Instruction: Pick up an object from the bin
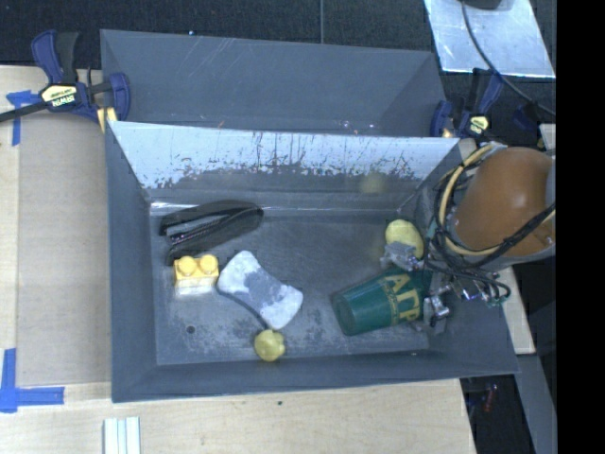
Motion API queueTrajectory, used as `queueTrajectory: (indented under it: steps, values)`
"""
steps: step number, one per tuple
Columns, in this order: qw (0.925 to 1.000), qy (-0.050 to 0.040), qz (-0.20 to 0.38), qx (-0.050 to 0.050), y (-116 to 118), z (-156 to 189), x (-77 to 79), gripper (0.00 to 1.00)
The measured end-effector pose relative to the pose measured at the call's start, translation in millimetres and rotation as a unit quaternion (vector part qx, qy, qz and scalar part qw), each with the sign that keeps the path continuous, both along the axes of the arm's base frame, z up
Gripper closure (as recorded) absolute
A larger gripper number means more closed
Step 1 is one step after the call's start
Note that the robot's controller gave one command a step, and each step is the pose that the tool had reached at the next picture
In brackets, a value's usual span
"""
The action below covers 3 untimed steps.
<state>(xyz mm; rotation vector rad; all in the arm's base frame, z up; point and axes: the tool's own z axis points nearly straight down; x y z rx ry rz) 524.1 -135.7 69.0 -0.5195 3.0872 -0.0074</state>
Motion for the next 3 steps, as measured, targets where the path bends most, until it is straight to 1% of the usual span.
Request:
queueTrajectory:
  steps: [1, 2, 3]
  values:
    - [0.9984, -0.0043, -0.057, 0.000, -3.8, 3.6, -8.9, 1.00]
    - [0.9984, -0.0044, -0.057, 0.000, -3.8, 4.0, -9.0, 1.00]
    - [0.9984, 0.0008, -0.057, 0.001, -3.0, 31.6, -12.3, 1.00]
